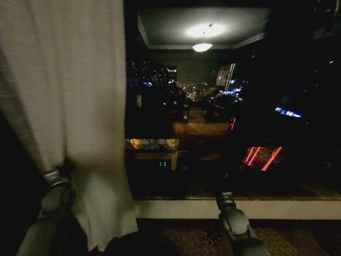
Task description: Open the curtains by pulling them apart, changing their state from closed to fully open.
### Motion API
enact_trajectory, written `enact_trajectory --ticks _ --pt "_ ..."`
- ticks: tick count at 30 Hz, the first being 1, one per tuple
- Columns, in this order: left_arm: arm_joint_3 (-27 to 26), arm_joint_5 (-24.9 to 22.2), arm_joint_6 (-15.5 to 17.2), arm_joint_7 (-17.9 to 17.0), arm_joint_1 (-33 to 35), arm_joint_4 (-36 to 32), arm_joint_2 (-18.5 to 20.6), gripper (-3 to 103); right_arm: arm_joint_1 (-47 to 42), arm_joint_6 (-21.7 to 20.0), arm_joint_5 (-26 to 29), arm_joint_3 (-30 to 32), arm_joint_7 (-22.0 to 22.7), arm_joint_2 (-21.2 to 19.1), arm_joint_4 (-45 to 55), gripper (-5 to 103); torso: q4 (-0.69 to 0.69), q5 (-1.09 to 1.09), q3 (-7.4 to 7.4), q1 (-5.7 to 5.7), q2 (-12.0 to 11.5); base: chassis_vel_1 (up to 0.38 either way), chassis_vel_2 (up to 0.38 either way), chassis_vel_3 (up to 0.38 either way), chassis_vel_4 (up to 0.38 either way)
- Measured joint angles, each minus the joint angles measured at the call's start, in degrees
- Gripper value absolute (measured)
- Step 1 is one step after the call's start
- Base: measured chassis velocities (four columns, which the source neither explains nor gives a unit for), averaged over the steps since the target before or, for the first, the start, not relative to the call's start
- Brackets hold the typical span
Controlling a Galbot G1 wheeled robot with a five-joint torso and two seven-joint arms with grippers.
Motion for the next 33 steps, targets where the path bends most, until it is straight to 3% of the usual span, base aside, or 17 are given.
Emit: enact_trajectory --ticks 2,6,9,12,16,18,23,24,26,28,29,33 --pt "-0.89 0.0 -0.19 -0.98 -0.02 0.91 0.36 0 -0.06 0.0 -0.33 -0.14 0.0 0.19 0.0 100 0.0 0.0 0.0 0.0 0.0 0.0 0.0 0.0 0.0" --pt "-3.57 1.82 -0.63 -6.7 -1.79 5.49 1.37 0 -0.65 0.0 -0.89 -0.37 -0.01 0.56 0.21 100 -0.01 -0.01 0.0 0.0 0.0 0.0 0.0 0.0 0.0" --pt "-3.52 3.91 -0.5 -6.73 -2.03 5.85 1.3 -3 -0.9 0.0 -0.91 -0.14 -0.01 0.34 0.37 100 -0.01 -0.01 0.0 0.0 0.0 0.0 0.0 0.0 0.0" --pt "-1.76 5.12 0.72 -3.04 -0.59 2.28 0.03 12 -1.1 0.0 -0.92 0.19 0.0 0.08 0.41 100 -0.02 0.0 0.0 0.0 0.0 0.0 0.0 0.0 0.0" --pt "0.62 6.12 1.26 1.04 2.01 -2.93 -2.06 23 -1.32 0.0 -0.91 0.23 0.03 0.09 0.42 100 -0.04 0.0 0.0 0.0 0.0 0.0 0.0 0.0 0.0" --pt "2.46 6.65 2.28 6.02 5.97 -10.23 -4.73 34 -1.56 0.1 -0.91 0.13 0.04 0.32 0.53 100 -0.03 0.02 0.0 0.0 0.0 0.0 0.0 0.0 0.0" --pt "5.24 7.96 3.47 10.49 10.19 -17.37 -7.91 44 -2.3 0.26 -0.75 0.27 0.04 0.48 1.27 100 0.0 0.03 0.0 0.0 0.0 0.0 0.0 0.0 0.0" --pt "6.14 8.23 3.31 13.72 11.76 -19.77 -9.25 50 -2.67 0.27 -0.32 0.55 0.06 0.36 1.77 100 -0.04 0.02 0.0 0.0 0.0 0.0 0.0 0.0 0.0" --pt "6.36 8.5 0.81 20.66 13.77 -21.91 -10.38 61 -2.77 -0.08 1.49 0.76 0.06 -0.32 2.49 100 -0.02 0.03 0.0 0.0 0.0 0.0 0.0 0.0 0.0" --pt "6.38 8.5 0.12 21.94 14.08 -22.12 -10.45 61 -2.72 -0.34 2.06 0.83 0.06 -0.49 2.67 100 -0.02 0.04 0.0 0.0 0.0 0.0 0.0 0.0 0.0" --pt "6.55 8.09 -3.08 27.18 15.42 -22.64 -10.61 72 -2.32 -1.92 5.26 1.33 0.11 -1.22 3.48 100 -0.01 0.03 0.0 0.0 0.0 0.0 0.0 0.0 0.0" --pt "6.68 7.61 -4.7 29.5 16.4 -23.06 -10.91 82 -1.96 -3.46 8.36 2.2 0.18 -1.98 4.3 100 -0.02 0.02 0.0 0.0 0.0 0.0 0.0 0.0 0.0"
